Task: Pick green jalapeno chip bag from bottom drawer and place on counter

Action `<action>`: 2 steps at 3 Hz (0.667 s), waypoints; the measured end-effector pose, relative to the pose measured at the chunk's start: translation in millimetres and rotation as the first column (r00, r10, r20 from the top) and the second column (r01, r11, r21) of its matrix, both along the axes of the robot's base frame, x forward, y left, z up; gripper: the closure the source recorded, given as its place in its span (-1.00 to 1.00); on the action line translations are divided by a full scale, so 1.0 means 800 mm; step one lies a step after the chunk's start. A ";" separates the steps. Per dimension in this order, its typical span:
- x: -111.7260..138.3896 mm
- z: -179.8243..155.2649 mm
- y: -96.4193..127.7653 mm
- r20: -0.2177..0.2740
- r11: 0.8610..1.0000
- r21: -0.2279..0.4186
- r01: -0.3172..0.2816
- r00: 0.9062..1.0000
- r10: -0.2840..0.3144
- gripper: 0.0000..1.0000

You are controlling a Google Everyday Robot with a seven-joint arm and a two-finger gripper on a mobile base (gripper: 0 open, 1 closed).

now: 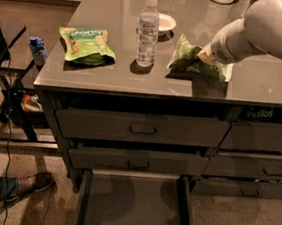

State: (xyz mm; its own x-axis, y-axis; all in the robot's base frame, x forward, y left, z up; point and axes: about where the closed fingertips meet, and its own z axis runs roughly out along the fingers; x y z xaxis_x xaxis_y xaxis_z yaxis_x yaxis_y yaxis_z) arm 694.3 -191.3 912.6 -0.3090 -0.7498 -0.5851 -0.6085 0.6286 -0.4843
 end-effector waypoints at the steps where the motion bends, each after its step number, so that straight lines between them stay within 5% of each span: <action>1: 0.000 0.000 0.000 0.000 1.000 0.000 0.000 1.000 0.000 -0.76; 2: 0.000 0.000 0.000 0.000 1.000 0.000 0.000 1.000 0.000 -1.00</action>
Offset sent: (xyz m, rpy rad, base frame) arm 0.0000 0.0000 0.0000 0.0000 0.0000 0.0000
